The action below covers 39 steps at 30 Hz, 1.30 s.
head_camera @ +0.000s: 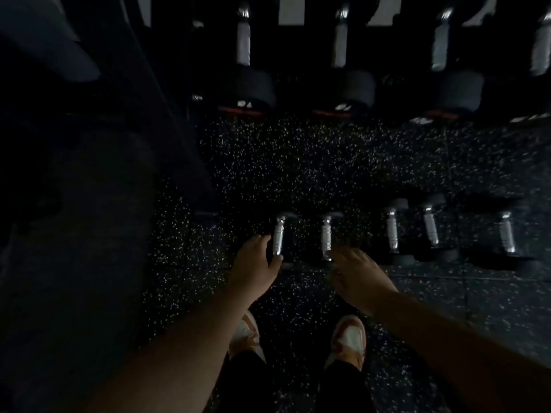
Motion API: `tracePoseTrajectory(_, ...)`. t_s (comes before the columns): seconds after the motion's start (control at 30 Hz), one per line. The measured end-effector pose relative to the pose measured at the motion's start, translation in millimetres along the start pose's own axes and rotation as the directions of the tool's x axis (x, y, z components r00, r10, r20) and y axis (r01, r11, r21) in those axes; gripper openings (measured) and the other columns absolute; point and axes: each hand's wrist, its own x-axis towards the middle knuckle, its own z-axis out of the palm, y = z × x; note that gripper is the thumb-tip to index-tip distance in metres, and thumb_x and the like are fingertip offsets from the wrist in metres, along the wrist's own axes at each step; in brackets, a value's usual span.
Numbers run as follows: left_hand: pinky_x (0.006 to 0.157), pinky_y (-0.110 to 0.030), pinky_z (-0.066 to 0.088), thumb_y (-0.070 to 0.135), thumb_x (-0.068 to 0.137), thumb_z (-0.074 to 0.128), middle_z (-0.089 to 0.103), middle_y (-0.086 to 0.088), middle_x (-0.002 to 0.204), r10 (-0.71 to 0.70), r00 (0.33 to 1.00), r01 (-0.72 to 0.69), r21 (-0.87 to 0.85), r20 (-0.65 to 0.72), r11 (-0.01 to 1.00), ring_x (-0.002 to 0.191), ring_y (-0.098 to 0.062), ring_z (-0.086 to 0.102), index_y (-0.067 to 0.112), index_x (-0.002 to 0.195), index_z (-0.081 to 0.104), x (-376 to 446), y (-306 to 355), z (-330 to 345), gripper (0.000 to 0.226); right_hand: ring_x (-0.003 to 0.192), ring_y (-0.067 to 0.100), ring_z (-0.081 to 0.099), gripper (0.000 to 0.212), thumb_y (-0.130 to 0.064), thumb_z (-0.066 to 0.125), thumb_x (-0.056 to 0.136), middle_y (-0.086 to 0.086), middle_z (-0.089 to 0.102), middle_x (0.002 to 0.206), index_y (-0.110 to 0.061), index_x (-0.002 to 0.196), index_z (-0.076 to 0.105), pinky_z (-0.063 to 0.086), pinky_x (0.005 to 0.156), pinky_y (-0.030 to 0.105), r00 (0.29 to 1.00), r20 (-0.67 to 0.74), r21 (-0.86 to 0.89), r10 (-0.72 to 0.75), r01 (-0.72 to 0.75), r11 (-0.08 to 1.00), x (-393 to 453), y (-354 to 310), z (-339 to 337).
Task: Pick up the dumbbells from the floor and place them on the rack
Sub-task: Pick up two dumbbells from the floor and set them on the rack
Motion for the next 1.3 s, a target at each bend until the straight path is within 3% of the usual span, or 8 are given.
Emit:
tracePoseTrajectory(0.17, 0.092, -0.026, 0.038, 0.039, 0.090, 0.062, 0.056, -0.004, 0.130, -0.009, 1.000, 0.008, -0.066, -0.018, 0.998, 0.120, -0.021, 0.052, 0.018, 0.136, 0.048, 57.6, -36.5, 54.8, 0.052, 0.138, 0.026, 0.036, 0.059, -0.043, 0.051, 0.094, 0.006, 0.040, 0.153, -0.019, 0.147, 0.038, 0.031, 0.113, 0.038, 0.999, 0.031, -0.033, 0.029, -0.028, 0.999, 57.1, 30.9, 66.0)
tracePoseTrajectory(0.37, 0.095, -0.039, 0.051, 0.035, 0.087, 0.068, 0.056, -0.007, 0.126, 0.002, 1.000, 0.000, -0.119, 0.016, 0.993, 0.115, -0.023, 0.055, 0.017, 0.139, 0.046, 117.0, -67.0, 118.8, 0.059, 0.137, 0.027, 0.037, 0.059, -0.043, 0.052, 0.093, 0.005, 0.039, 0.152, -0.020, 0.146, 0.038, 0.034, 0.111, 0.041, 0.998, 0.038, -0.024, 0.056, -0.055, 0.998, 118.3, 59.7, 123.5)
tracePoseTrajectory(0.57, 0.091, -0.031, 0.048, 0.041, 0.078, 0.077, 0.052, -0.010, 0.136, -0.177, 0.984, 0.168, -0.287, -0.005, 0.943, 0.119, -0.024, 0.056, 0.015, 0.141, 0.042, 158.5, -84.7, 164.8, 0.077, 0.131, 0.027, 0.042, 0.061, -0.039, 0.058, 0.091, 0.006, 0.041, 0.147, -0.017, 0.144, 0.036, 0.041, 0.106, 0.041, 0.992, 0.026, 0.054, 0.126, -0.127, 0.990, 159.3, 85.3, 161.4)
tracePoseTrajectory(0.7, 0.087, -0.031, 0.043, 0.049, 0.074, 0.078, 0.047, -0.009, 0.145, -0.344, 0.933, 0.356, -0.435, 0.107, 0.827, 0.125, -0.027, 0.053, 0.019, 0.148, 0.029, 184.4, -88.0, 178.5, 0.094, 0.128, 0.032, 0.043, 0.077, -0.034, 0.065, 0.089, 0.016, 0.038, 0.143, -0.013, 0.150, 0.023, 0.044, 0.105, 0.044, 0.979, -0.008, 0.158, 0.204, -0.200, 0.967, 179.1, 95.3, 175.8)
tracePoseTrajectory(0.83, 0.100, -0.039, 0.046, 0.049, 0.074, 0.078, 0.048, -0.010, 0.146, -0.441, 0.880, 0.466, -0.509, 0.178, 0.724, 0.127, -0.031, 0.053, 0.020, 0.151, 0.024, 200.7, -87.0, 187.8, 0.099, 0.115, 0.039, 0.050, 0.074, -0.037, 0.072, 0.083, 0.022, 0.042, 0.132, -0.004, 0.138, 0.034, 0.047, 0.090, 0.045, 0.858, -0.098, 0.459, 0.504, -0.410, 0.788, 204.0, 99.2, 188.1)
tracePoseTrajectory(0.97, 0.084, -0.033, 0.043, 0.048, 0.078, 0.075, 0.051, -0.011, 0.142, -0.449, 0.864, 0.496, -0.537, 0.227, 0.682, 0.119, -0.031, 0.055, 0.021, 0.150, 0.024, 208.9, -87.2, 192.8, 0.091, 0.086, 0.029, 0.060, 0.064, -0.054, 0.061, 0.085, 0.014, 0.058, 0.112, -0.010, 0.127, 0.040, 0.046, 0.067, 0.033, 0.695, 0.201, 0.675, 0.690, -0.609, 0.417, 230.5, 110.3, 196.8)
tracePoseTrajectory(1.13, 0.085, -0.034, 0.043, 0.045, 0.078, 0.077, 0.054, -0.011, 0.136, -0.474, 0.837, 0.543, -0.521, 0.273, 0.659, 0.109, -0.026, 0.056, 0.013, 0.142, 0.034, 215.3, -85.4, 198.5, 0.084, 0.081, 0.021, 0.053, 0.049, -0.045, 0.052, 0.096, 0.003, 0.056, 0.095, -0.007, 0.127, 0.047, 0.038, 0.068, 0.032, 0.742, 0.154, 0.700, 0.653, -0.548, 0.458, 245.7, 122.0, 213.9)
tracePoseTrajectory(1.3, 0.086, -0.035, 0.047, 0.039, 0.087, 0.069, 0.061, -0.015, 0.124, -0.507, 0.844, 0.519, -0.499, 0.173, 0.694, 0.110, -0.034, 0.061, 0.006, 0.129, 0.047, 216.4, -79.4, 202.4, 0.058, 0.068, 0.013, 0.053, 0.043, -0.047, 0.050, 0.096, 0.004, 0.060, 0.094, -0.015, 0.125, 0.044, 0.041, 0.066, 0.032, 0.742, 0.180, 0.743, 0.646, -0.533, 0.405, 243.2, 117.0, 213.8)
